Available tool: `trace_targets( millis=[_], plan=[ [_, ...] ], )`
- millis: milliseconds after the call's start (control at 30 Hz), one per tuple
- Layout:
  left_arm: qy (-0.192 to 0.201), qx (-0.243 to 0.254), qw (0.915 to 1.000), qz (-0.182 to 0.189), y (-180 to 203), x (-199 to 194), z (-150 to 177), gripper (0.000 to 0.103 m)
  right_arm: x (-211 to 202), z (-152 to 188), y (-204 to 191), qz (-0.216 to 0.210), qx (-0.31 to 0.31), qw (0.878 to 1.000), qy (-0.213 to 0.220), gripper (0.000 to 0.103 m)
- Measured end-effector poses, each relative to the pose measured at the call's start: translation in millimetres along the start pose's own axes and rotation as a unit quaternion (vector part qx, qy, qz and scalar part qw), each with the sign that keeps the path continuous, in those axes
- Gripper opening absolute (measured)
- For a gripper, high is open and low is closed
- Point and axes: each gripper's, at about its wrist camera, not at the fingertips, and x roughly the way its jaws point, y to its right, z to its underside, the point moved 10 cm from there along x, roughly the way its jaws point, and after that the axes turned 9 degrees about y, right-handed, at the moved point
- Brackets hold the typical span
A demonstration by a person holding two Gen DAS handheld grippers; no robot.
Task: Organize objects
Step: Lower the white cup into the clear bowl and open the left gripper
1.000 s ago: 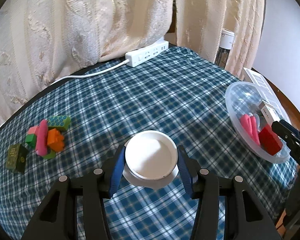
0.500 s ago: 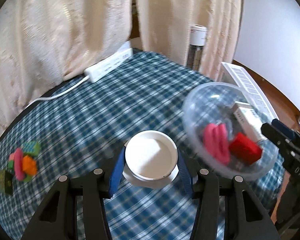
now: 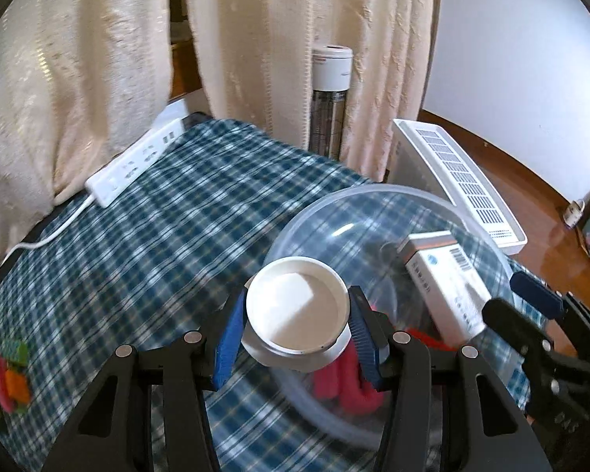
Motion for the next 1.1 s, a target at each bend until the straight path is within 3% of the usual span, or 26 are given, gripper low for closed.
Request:
trace_targets(
  millis=[567, 633, 1100],
  plan=[
    [-0.016, 0.018, 0.9996, 0.013, 18.2, 49.1, -8.0, 0.053, 6.4, 0.5, 3.8, -0.004, 0.008, 1.000, -0.001, 0.064],
    [-0.019, 0.017, 0.9996, 0.013, 18.8, 51.6, -7.4, 0.058, 6.8, 0.4, 3.3, -0.005, 0.008, 1.000, -0.001, 0.064],
    [-0.004, 0.005, 0.9998, 0.017, 14.7, 33.5, -9.7, 0.066, 4.2, 0.5, 0.1, -0.007, 0.006, 1.000, 0.001, 0.064]
  ],
)
